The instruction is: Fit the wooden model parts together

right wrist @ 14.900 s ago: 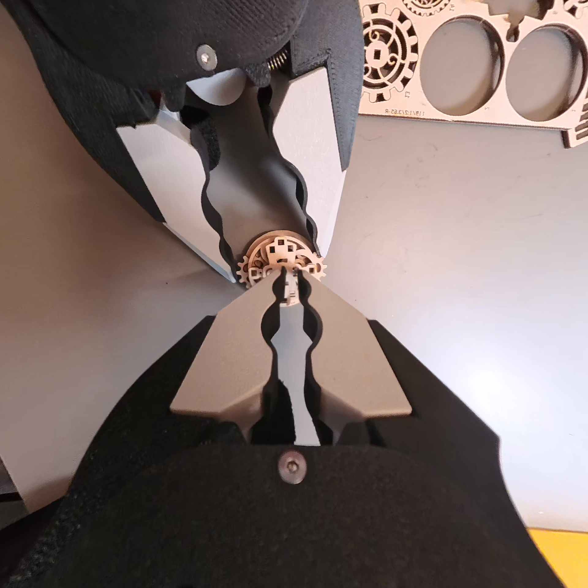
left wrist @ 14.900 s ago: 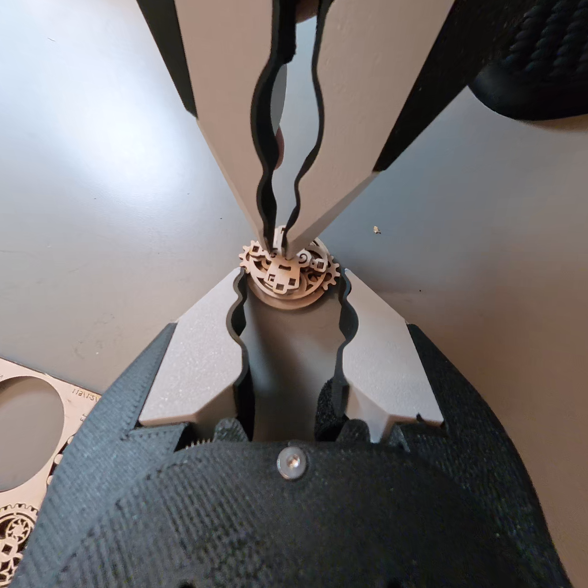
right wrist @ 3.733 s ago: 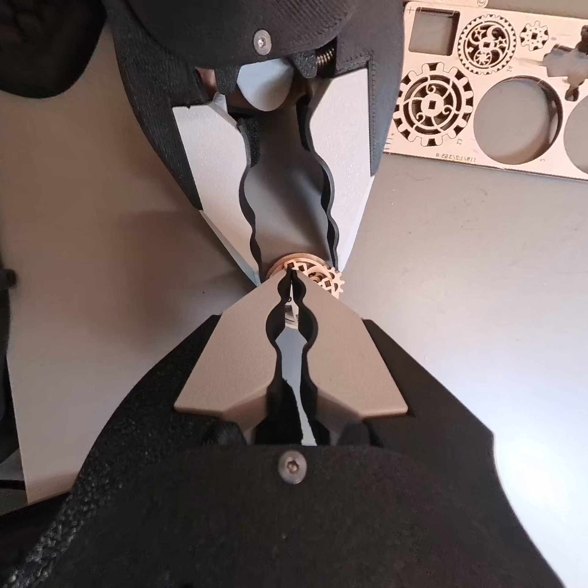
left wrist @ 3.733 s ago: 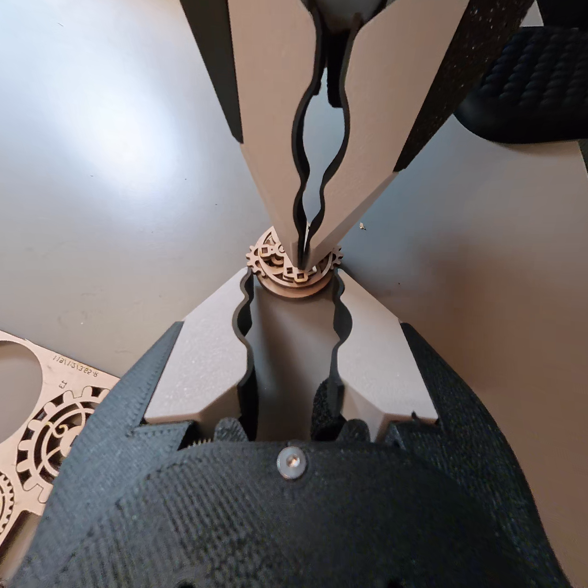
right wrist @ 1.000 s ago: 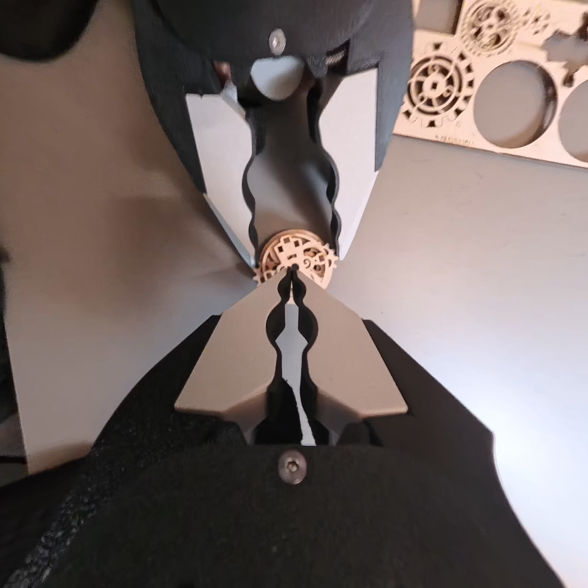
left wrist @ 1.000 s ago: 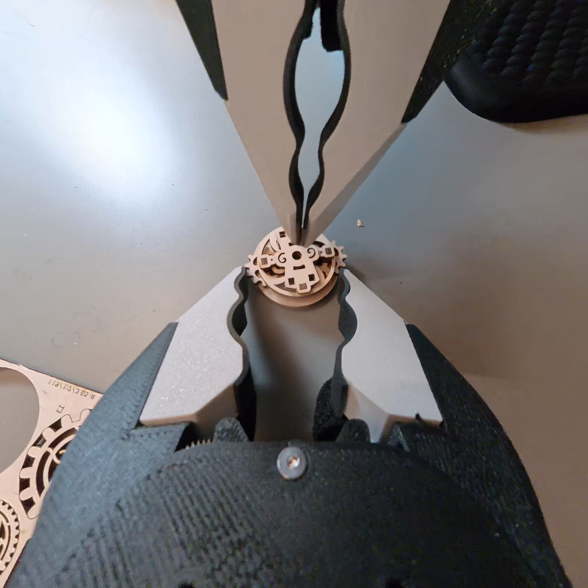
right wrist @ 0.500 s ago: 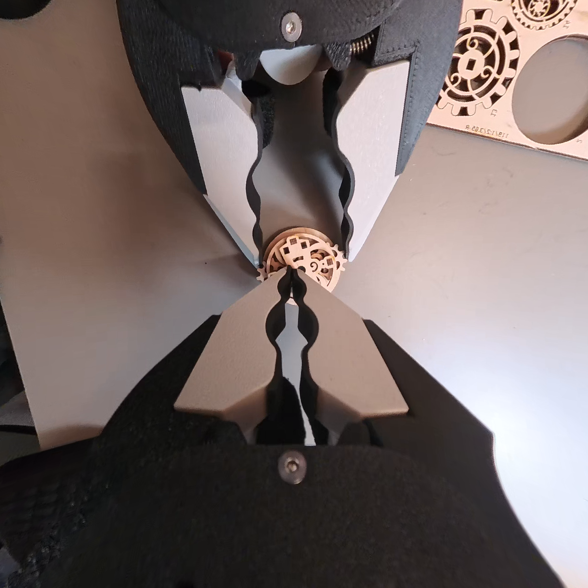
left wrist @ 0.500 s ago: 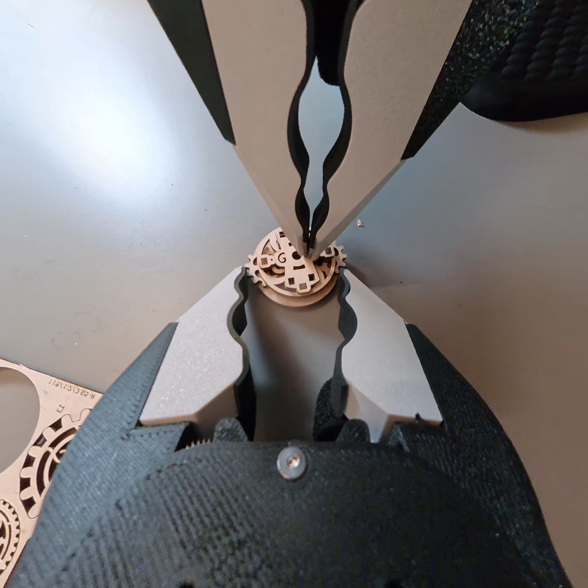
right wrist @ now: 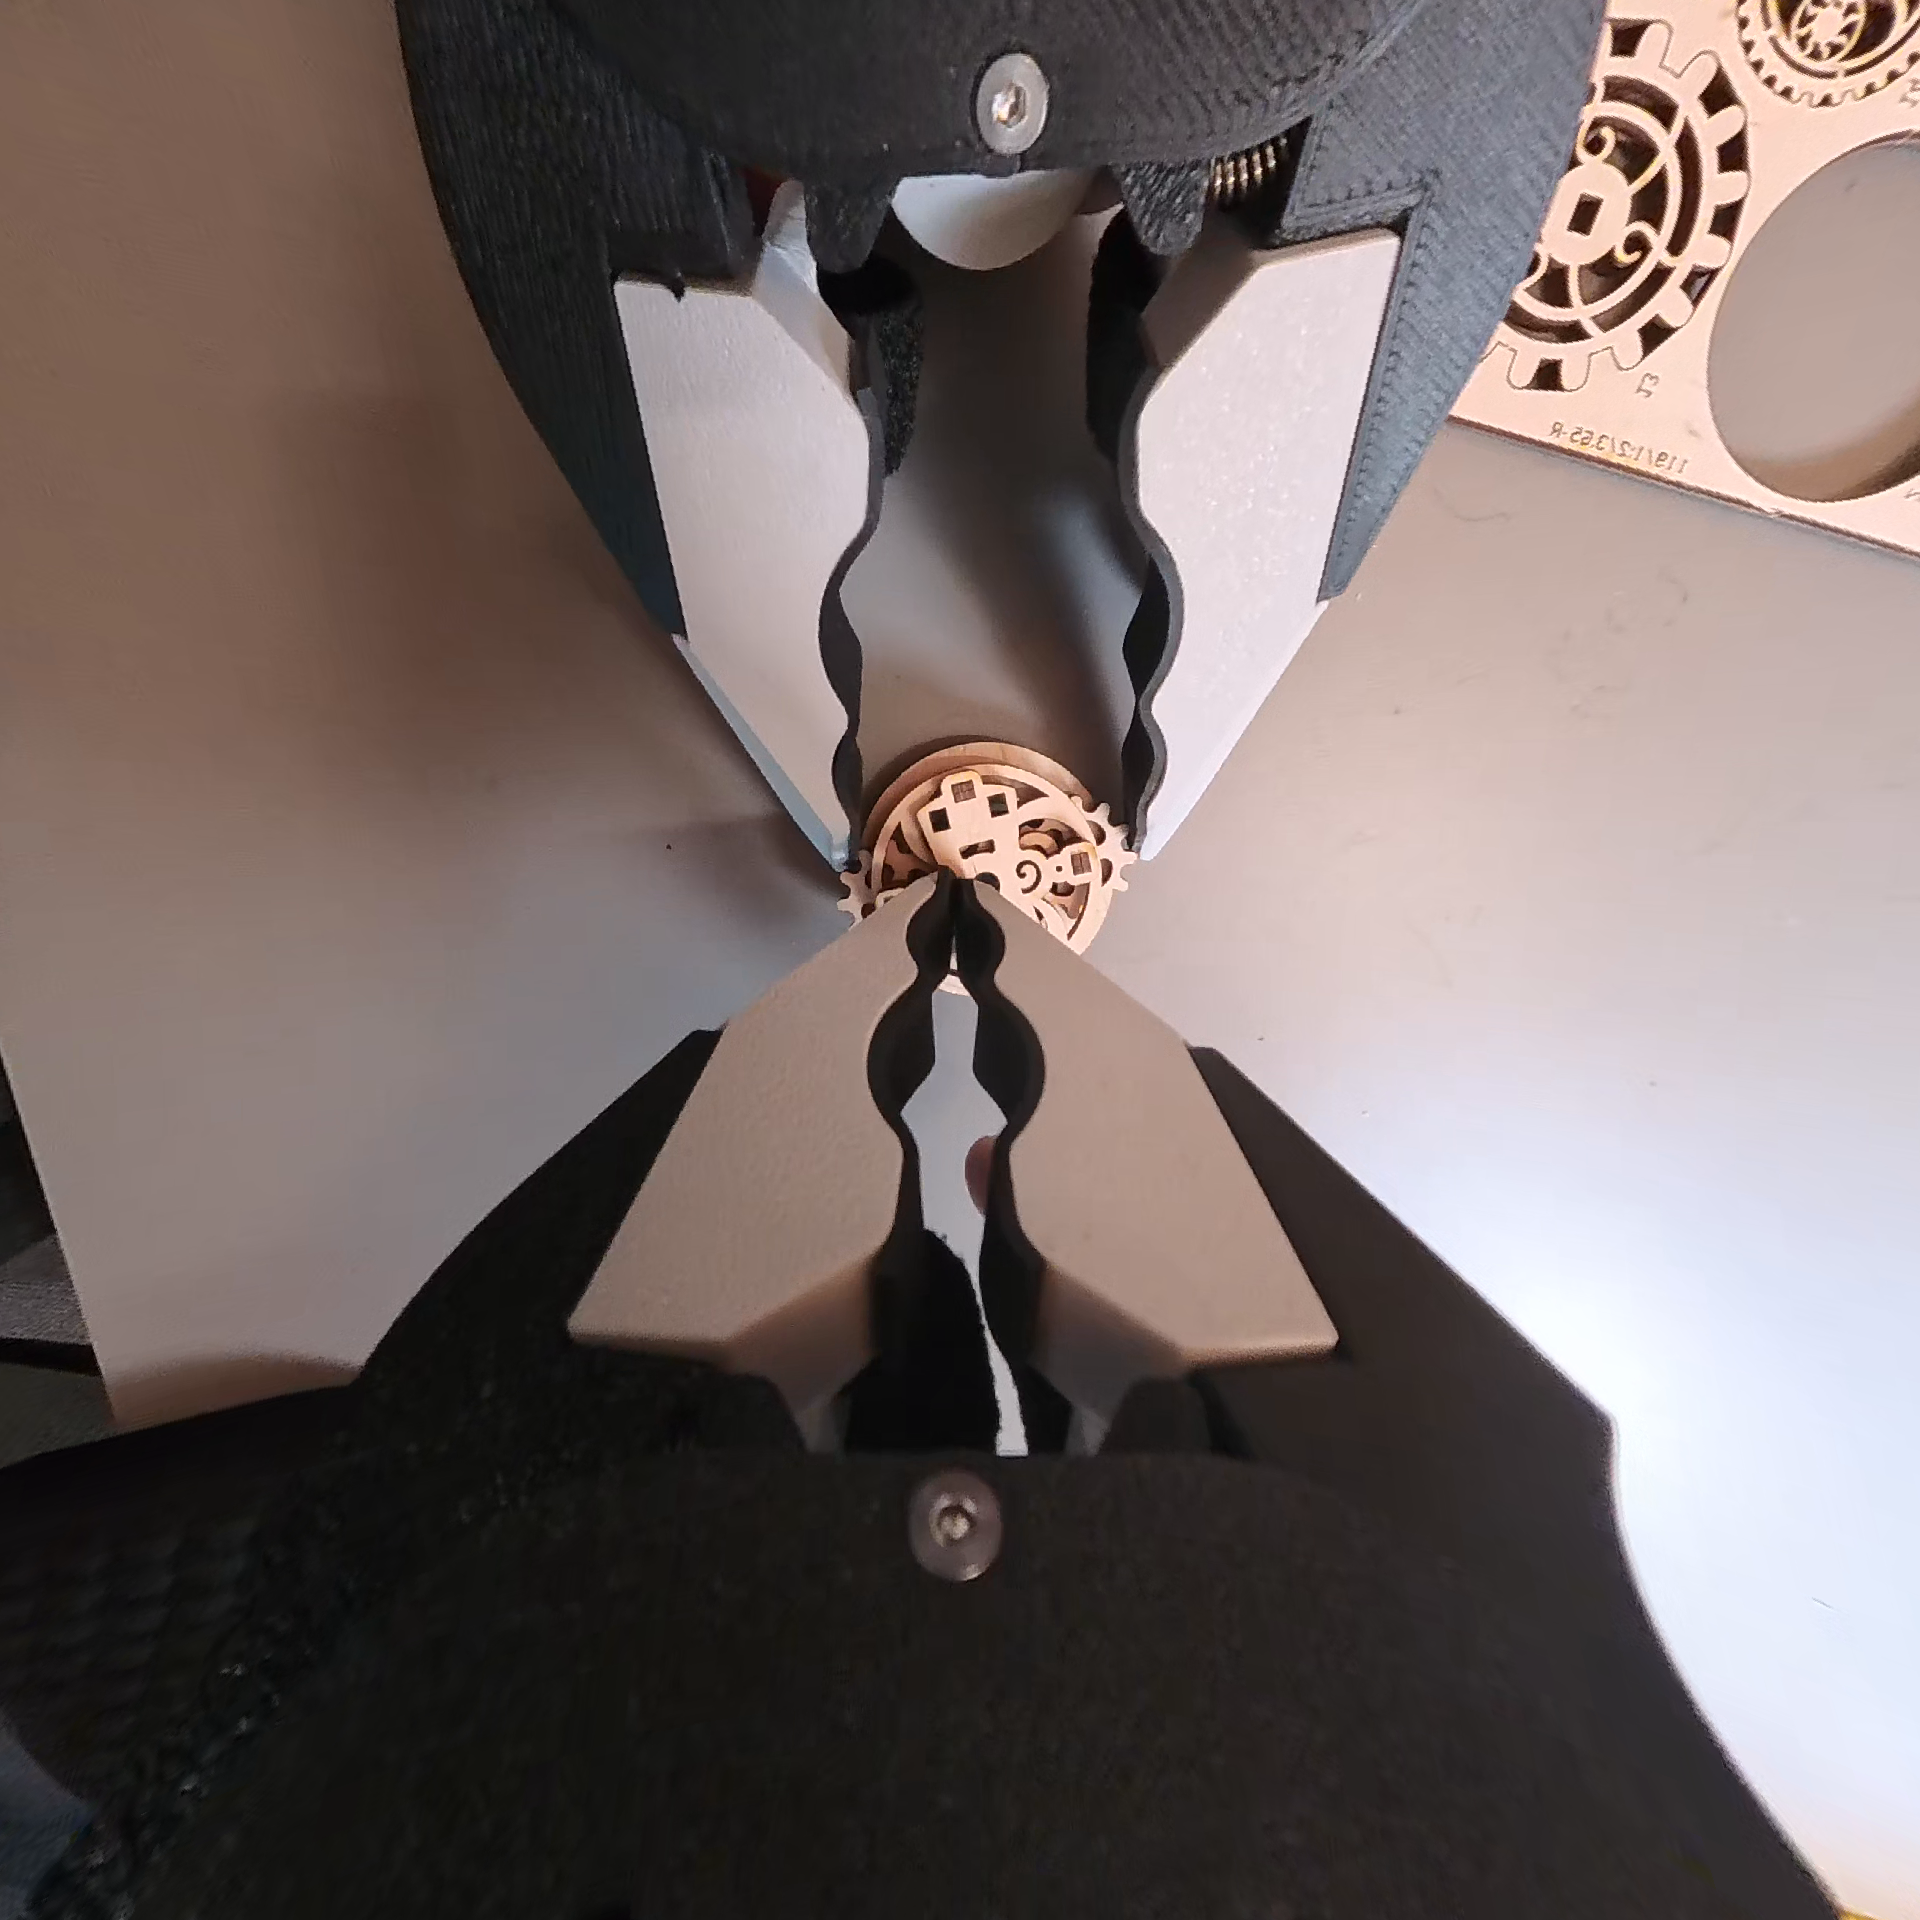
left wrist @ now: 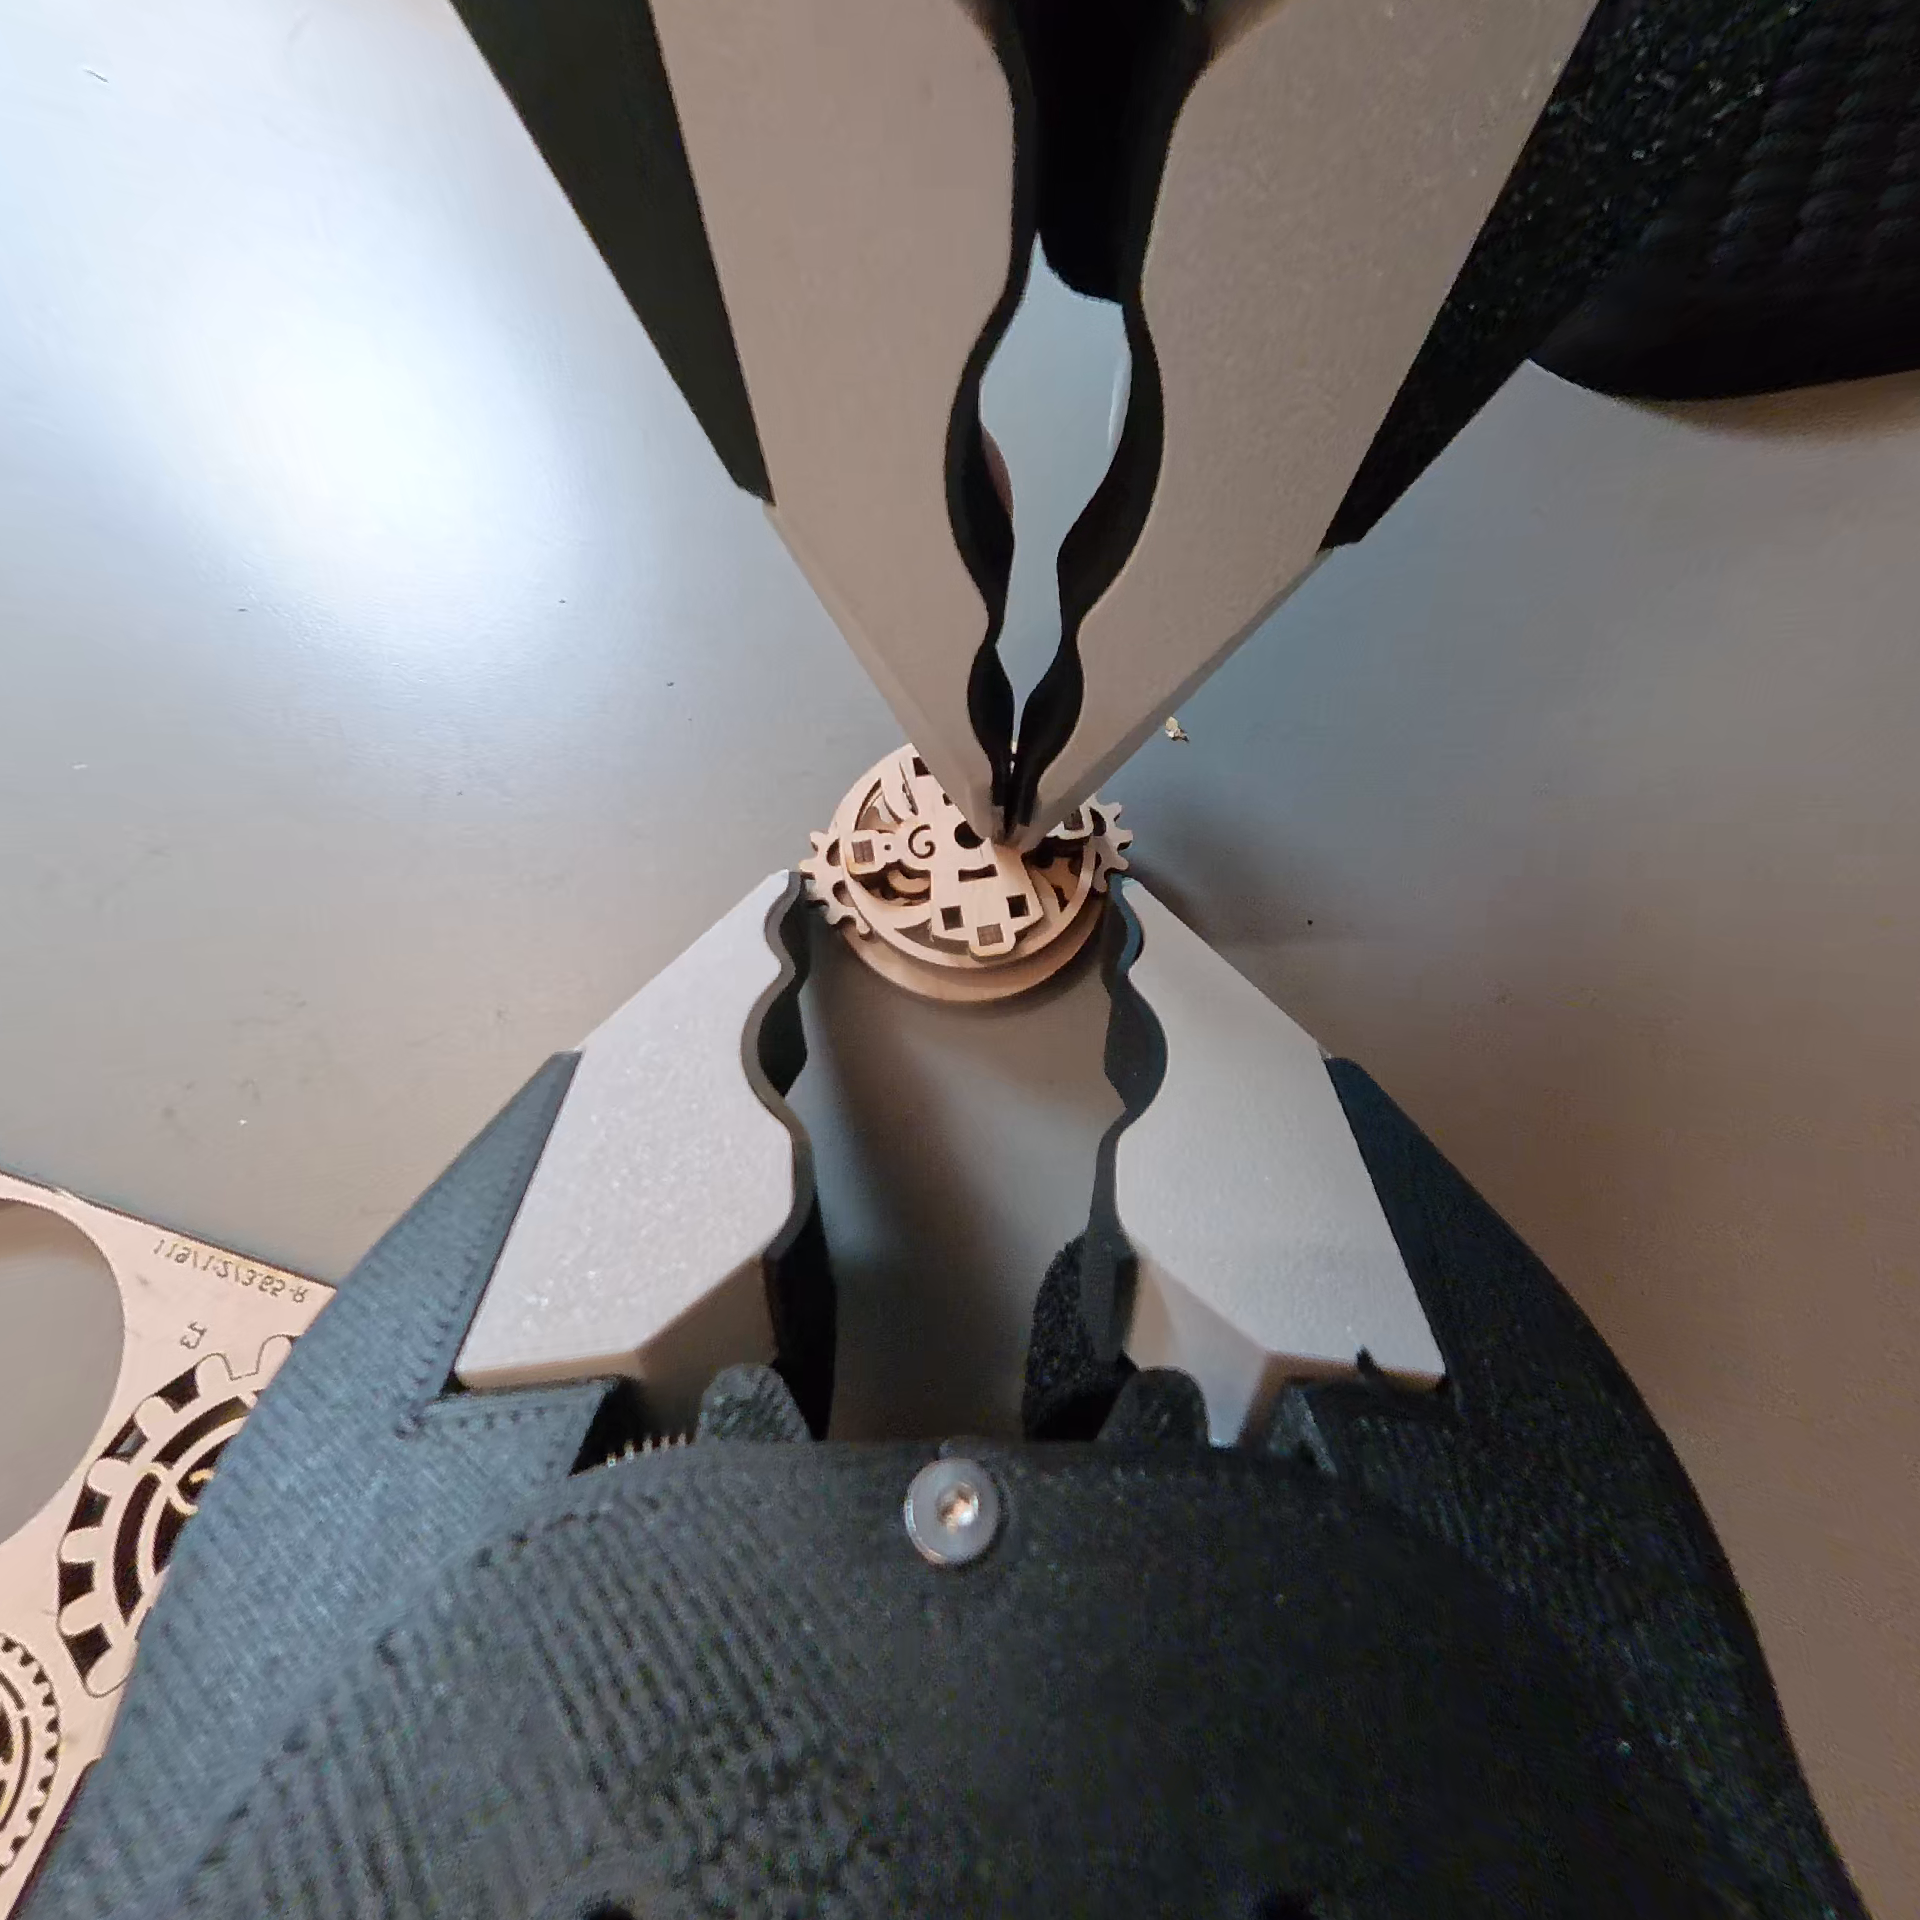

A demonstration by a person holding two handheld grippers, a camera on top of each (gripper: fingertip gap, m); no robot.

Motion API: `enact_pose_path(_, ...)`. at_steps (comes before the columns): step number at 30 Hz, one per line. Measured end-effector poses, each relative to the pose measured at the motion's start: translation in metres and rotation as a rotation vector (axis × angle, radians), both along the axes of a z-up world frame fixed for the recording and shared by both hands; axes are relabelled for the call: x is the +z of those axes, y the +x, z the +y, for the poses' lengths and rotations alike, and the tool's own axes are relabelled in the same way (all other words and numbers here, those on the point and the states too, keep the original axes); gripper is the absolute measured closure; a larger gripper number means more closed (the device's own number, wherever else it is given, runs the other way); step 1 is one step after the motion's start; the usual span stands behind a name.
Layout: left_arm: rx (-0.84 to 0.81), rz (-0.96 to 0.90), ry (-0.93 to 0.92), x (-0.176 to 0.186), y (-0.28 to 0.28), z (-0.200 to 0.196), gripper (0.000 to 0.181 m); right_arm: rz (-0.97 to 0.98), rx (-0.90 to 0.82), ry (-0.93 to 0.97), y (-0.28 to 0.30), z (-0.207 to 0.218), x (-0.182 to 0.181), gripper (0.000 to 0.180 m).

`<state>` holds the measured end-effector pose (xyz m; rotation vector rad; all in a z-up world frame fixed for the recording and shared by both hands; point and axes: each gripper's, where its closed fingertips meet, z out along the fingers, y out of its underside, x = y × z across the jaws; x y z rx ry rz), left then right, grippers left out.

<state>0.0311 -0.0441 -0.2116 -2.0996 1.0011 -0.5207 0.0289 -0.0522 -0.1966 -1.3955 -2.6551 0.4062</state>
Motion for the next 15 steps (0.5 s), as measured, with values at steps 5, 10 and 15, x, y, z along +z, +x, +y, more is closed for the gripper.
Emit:
enact_pose_path(5,0.000,0.001,0.002,0.000,0.000,0.000,0.125,0.039,-0.002,0.040,0.000,0.000,0.001,0.180)
enact_pose_path(10,0.000,0.000,0.000,0.000,0.000,0.000,0.125,0.112,-0.088,-0.026,-0.012,0.009,0.018,0.180)
enact_pose_path(15,0.000,0.000,-0.001,0.000,0.000,0.000,0.125,0.089,-0.092,-0.039,-0.015,0.013,0.006,0.180)
